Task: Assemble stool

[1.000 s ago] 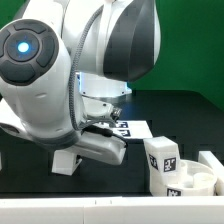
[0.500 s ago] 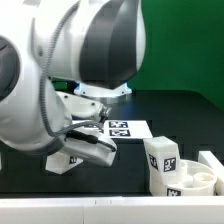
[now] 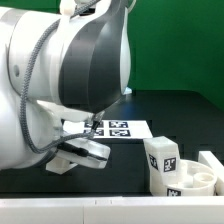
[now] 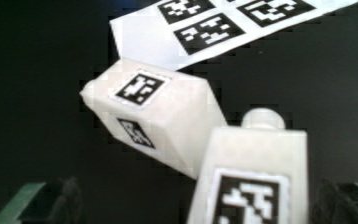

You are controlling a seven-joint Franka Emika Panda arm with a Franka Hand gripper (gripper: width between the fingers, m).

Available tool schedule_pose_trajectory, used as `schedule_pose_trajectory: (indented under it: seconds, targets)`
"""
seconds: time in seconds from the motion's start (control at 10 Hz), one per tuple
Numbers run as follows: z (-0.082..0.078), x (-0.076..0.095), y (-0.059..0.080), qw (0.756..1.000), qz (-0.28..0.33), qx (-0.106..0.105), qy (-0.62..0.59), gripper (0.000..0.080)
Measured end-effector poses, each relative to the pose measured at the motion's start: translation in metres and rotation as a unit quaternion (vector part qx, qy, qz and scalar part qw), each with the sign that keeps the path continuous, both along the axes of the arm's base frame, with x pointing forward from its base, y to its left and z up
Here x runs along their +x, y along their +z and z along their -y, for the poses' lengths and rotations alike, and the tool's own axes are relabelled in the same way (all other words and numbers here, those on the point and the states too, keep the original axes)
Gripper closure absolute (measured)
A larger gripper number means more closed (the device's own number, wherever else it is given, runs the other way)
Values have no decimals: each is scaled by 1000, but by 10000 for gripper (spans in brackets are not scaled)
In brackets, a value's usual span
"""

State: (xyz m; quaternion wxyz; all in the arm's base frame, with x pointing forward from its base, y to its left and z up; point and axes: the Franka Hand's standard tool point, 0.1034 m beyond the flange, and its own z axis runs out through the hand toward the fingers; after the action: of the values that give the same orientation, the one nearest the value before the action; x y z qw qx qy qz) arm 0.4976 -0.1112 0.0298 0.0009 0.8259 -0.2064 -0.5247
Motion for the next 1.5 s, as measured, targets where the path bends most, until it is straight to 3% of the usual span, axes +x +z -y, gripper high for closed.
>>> schedule_pose_trajectory:
  seconds: [0.3, 0.6, 0.7, 0.8, 0.9, 1.0, 1.2, 1.3, 1.4, 1.5]
  targets:
    - [3, 7, -11, 1000, 22, -21, -5, 150]
    - [2, 5, -17, 1000, 16, -27, -5, 150]
    - [2, 5, -17, 1000, 16, -27, -5, 286]
    - [3, 5, -17, 1000, 16, -27, -5, 286]
    - [3, 6, -15, 999, 18, -27, -4, 423]
    - [2, 10, -14, 999, 29, -30, -2, 430]
    - [-5, 22, 4, 998, 50, -32, 4, 432]
    - [-16, 34, 23, 995, 92, -37, 12, 434]
    - [-25, 29, 40, 991, 123, -41, 22, 434]
    - [-28, 20, 43, 987, 147, -52, 36, 436]
